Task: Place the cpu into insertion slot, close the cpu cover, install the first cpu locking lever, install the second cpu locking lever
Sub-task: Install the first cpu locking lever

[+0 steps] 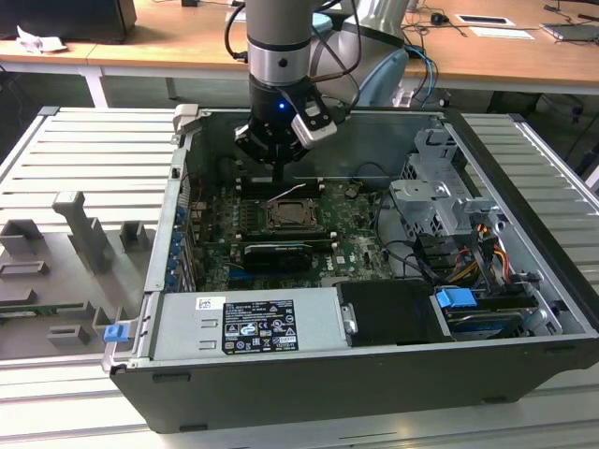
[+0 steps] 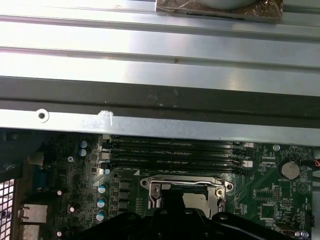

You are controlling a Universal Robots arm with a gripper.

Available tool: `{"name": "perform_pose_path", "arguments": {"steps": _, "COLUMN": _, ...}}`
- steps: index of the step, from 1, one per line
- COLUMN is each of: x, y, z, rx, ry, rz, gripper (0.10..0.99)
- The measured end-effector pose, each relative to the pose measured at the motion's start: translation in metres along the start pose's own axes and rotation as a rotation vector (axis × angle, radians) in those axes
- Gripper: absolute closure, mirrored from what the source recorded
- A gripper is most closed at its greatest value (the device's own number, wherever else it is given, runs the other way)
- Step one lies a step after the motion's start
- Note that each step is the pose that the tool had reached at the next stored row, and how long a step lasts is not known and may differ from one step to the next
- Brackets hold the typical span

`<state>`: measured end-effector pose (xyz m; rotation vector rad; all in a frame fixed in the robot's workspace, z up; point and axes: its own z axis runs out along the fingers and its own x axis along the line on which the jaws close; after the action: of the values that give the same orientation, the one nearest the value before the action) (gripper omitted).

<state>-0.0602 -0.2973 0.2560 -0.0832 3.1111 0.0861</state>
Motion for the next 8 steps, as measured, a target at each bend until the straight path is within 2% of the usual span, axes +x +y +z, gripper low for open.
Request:
{"name": "perform_pose_path", "arguments": {"steps": 4, "x": -0.0019, "y": -0.0001, "z": 0.0001, "rx": 0.0, "ry": 0.0, "rz": 0.0, "gripper": 0.98}}
{"name": "perform_pose_path", "arguments": {"steps": 8, "x": -0.0081, "y": -0.0005, "z": 0.0009, "rx": 0.0, "ry": -0.0001, "rz": 0.0, "gripper": 0.98}}
